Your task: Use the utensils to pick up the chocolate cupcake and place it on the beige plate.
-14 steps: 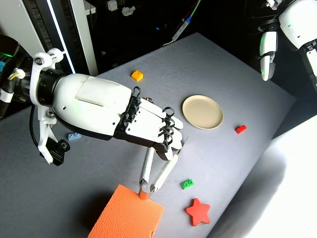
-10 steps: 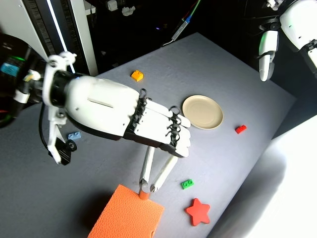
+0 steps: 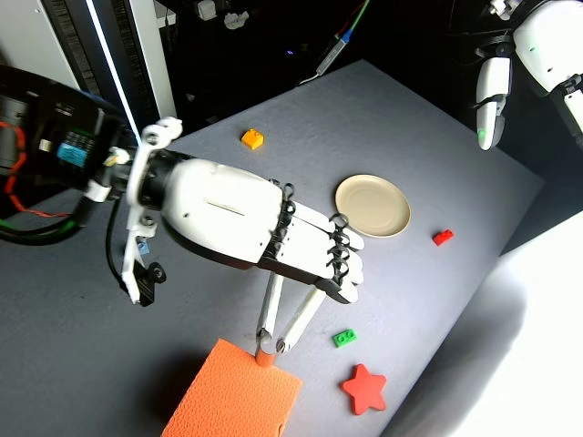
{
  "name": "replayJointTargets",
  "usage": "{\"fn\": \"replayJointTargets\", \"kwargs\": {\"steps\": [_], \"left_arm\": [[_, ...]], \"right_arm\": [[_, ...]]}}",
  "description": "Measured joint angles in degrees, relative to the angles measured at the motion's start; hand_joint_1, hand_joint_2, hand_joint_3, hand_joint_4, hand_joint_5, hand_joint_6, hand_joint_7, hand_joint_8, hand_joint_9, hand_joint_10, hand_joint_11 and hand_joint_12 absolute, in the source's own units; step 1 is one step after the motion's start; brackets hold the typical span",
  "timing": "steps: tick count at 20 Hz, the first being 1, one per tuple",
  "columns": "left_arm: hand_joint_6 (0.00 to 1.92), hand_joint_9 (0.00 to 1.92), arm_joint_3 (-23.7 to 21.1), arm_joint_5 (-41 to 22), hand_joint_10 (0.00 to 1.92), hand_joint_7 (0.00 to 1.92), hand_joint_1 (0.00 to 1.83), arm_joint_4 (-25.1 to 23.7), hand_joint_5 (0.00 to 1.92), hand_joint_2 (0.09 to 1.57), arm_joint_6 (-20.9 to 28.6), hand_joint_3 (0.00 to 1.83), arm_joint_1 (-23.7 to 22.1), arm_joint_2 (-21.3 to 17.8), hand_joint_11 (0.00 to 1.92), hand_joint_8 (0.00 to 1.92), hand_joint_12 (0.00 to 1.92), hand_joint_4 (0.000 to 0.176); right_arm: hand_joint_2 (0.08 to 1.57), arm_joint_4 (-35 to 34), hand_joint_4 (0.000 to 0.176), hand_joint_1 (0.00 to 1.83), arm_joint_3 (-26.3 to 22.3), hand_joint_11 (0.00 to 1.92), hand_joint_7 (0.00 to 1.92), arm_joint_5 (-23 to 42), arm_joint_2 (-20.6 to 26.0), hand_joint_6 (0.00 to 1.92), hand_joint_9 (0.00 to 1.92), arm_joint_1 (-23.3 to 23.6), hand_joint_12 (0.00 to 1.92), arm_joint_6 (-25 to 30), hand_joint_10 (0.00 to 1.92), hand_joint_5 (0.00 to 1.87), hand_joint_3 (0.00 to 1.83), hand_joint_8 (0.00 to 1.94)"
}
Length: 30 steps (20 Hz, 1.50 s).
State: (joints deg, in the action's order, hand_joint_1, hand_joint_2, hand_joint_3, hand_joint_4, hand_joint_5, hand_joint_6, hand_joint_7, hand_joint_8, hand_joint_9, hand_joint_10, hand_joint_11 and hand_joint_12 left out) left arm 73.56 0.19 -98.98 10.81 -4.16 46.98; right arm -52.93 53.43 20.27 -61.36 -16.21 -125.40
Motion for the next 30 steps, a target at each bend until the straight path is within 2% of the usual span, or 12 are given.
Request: {"fn": "replayJointTargets", "kwargs": {"steps": [4,7,8,9,10,13,15,16,17,18,22,30], "left_arm": [[0.0,0.08,0.0,0.0,0.0,0.1,0.0,0.0,0.12,1.12,0.0,0.0,0.0,0.0,0.0,0.0,0.16,0.0],[0.0,0.08,0.0,0.0,0.0,0.1,0.0,0.0,0.12,1.12,0.0,0.0,0.0,0.1,0.0,0.0,0.16,0.0],[0.0,0.11,0.0,0.0,0.0,0.14,0.0,0.0,0.17,1.12,0.0,0.0,0.0,0.1,0.0,0.0,0.28,0.0],[0.0,0.06,0.0,0.0,0.0,0.08,0.0,0.0,0.1,1.12,0.0,0.0,0.0,0.1,0.0,0.0,0.14,0.0],[0.0,0.07,0.0,0.0,0.0,0.08,0.0,0.0,0.11,1.12,0.0,0.0,0.0,0.2,0.0,0.0,0.11,0.0],[0.0,0.09,0.0,-0.1,0.0,0.11,0.0,0.0,0.12,1.12,0.0,0.0,0.0,0.7,0.0,0.0,0.21,0.0],[0.0,0.09,0.0,-0.2,0.01,0.11,0.0,0.4,0.12,1.12,0.0,0.0,0.0,0.7,0.0,0.0,0.17,0.0],[0.0,0.08,0.0,0.0,0.0,0.11,0.0,0.4,0.12,1.12,0.0,0.0,0.0,0.7,0.0,0.0,0.17,0.0],[0.01,0.09,0.0,0.0,0.0,0.11,0.0,0.4,0.13,1.12,0.0,0.0,0.0,0.7,0.0,0.0,0.17,0.0],[0.0,0.09,0.0,0.1,0.0,0.11,0.0,0.4,0.13,1.12,0.0,0.0,0.0,0.7,0.0,0.0,0.19,0.0],[0.0,0.05,0.0,0.0,0.0,0.06,0.0,0.4,0.08,1.12,0.0,0.0,0.0,0.7,0.0,0.0,0.01,0.0],[0.0,0.05,0.1,0.0,0.01,0.07,0.0,0.4,0.07,1.12,0.0,0.0,0.0,0.7,0.01,0.0,0.0,0.0]], "right_arm": [[0.88,-7.1,0.0,0.17,1.9,0.0,0.1,0.3,-2.6,0.0,0.12,0.0,0.47,-6.8,0.0,0.06,0.0,0.0],[0.88,-9.2,0.0,0.17,3.2,0.0,0.1,0.5,-3.8,0.0,0.12,-0.1,0.47,-8.4,0.0,0.06,0.0,0.0],[0.89,-9.3,0.0,0.2,3.5,0.0,0.11,0.1,-4.0,0.01,0.12,-0.1,0.51,-8.5,0.0,0.08,0.0,0.0],[0.87,-9.3,0.0,0.36,3.8,0.0,0.11,-0.3,-4.0,0.01,0.12,-0.1,0.51,-8.6,0.0,0.08,0.0,0.0],[0.88,-9.3,0.0,0.39,3.8,0.0,0.08,-0.4,-4.1,0.0,0.1,-0.1,0.46,-8.6,0.0,0.06,0.0,0.0],[0.94,-11.5,0.0,0.55,4.5,0.0,0.03,-0.9,-5.3,0.0,0.05,-0.1,0.29,-8.8,0.0,0.02,0.01,0.0],[1.0,-15.8,0.0,0.75,6.3,0.0,0.0,-1.1,-6.3,0.0,0.01,-0.1,0.08,-9.7,0.0,0.0,0.02,0.0],[1.03,-17.5,0.0,0.73,7.3,0.0,0.0,-0.9,-6.5,0.0,0.0,-0.1,0.02,-10.5,0.0,0.0,0.02,0.0],[1.05,-18.1,0.0,0.72,8.1,0.0,0.0,-0.5,-6.7,0.0,0.0,-0.1,0.01,-10.9,0.0,0.0,0.02,0.0],[1.06,-18.5,0.0,0.82,8.4,0.0,0.0,0.0,-6.7,0.0,0.0,-0.1,0.01,-11.1,0.0,0.0,0.02,0.0],[1.08,-29.9,0.0,0.89,9.0,0.01,0.0,0.0,-7.5,0.0,0.0,0.4,0.0,-18.8,0.0,0.0,0.02,0.0],[1.09,-47.1,0.0,0.91,9.1,0.0,0.0,0.4,-7.8,0.0,0.0,0.8,0.0,-32.6,0.0,0.0,0.01,0.0]]}}
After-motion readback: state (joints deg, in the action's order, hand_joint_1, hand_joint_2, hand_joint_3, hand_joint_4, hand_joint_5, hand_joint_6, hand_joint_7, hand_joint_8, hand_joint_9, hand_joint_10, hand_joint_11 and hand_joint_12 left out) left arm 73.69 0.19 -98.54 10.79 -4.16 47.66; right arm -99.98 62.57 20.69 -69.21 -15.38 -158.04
